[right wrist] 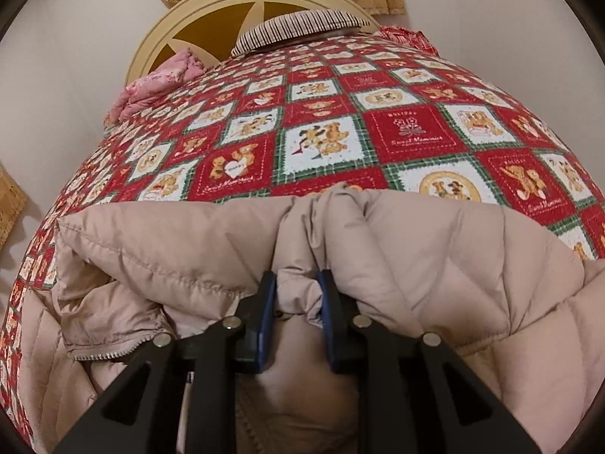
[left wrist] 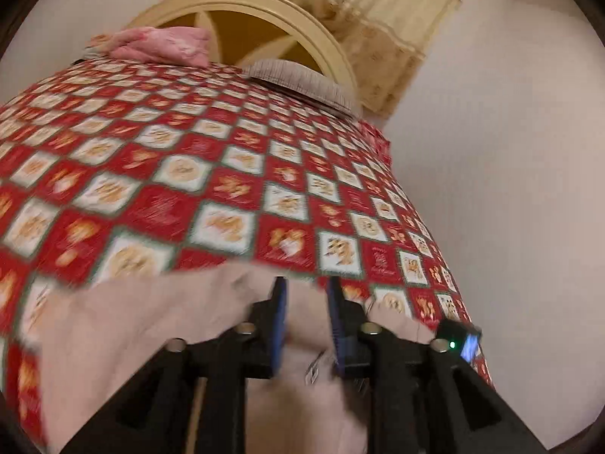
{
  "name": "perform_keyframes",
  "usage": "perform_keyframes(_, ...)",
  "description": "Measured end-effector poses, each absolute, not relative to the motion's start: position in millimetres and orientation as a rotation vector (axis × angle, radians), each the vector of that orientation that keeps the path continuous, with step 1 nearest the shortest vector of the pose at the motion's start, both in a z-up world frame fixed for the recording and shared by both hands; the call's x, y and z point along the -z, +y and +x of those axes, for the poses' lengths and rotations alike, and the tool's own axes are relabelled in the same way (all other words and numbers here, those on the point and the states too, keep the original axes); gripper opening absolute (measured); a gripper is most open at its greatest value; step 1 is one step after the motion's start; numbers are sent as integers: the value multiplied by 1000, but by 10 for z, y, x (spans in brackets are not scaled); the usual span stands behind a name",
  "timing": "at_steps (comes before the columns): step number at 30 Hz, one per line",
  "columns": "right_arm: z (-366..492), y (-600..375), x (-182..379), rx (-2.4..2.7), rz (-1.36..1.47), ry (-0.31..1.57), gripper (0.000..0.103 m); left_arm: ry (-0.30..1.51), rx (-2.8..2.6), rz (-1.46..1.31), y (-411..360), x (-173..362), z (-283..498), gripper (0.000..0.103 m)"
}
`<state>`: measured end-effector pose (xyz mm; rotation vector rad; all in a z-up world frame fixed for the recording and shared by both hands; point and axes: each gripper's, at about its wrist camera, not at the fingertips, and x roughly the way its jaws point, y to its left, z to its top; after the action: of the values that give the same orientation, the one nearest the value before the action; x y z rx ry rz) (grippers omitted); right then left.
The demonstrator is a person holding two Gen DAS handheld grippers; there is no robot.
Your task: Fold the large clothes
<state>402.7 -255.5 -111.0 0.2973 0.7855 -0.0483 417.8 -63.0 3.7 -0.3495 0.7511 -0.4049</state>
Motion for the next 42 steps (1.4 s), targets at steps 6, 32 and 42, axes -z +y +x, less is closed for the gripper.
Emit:
perform_keyframes(6,4004,-2595,1109,22,330,771,26,925,255,-317,-637,966,4531,26)
perform_keyframes(32,4470,-2078,1145,-114,284,875,22,856,249,-341,-551,1164,4432,14)
perform_keyframes(42,3939,-2584,821,-73,411,804,26,853,247,-362,-541,1169,4434,14)
